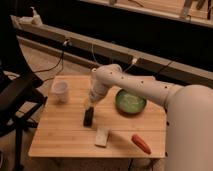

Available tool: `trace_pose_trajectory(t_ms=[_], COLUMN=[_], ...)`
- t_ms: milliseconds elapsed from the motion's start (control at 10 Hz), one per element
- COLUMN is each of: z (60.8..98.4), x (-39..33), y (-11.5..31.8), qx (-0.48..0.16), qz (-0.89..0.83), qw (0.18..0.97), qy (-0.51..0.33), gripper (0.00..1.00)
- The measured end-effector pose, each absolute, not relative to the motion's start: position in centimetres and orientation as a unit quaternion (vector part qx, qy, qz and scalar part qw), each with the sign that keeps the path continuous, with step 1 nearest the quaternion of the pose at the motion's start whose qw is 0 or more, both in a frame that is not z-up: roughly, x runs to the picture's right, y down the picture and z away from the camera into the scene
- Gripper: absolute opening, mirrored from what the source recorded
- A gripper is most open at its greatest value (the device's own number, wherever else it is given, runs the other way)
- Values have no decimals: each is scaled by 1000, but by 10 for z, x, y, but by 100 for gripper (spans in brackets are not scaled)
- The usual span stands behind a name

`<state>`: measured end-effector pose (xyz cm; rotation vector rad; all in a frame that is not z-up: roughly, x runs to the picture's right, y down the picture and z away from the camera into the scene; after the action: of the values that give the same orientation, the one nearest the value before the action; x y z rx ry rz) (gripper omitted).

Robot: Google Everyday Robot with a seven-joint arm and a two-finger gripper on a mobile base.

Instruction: Place the eraser in the ceramic cup

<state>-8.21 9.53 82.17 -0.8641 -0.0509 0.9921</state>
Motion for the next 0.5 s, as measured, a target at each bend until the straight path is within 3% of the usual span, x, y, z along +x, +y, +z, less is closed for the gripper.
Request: trace_pose_trajectory(t_ms=[200,500], z=[827,852], x=[-86,-83], y=[105,125], qx=[-388,-350], qz=[486,564], qw=[783,747], qy=[-10,31], gripper=[77,80])
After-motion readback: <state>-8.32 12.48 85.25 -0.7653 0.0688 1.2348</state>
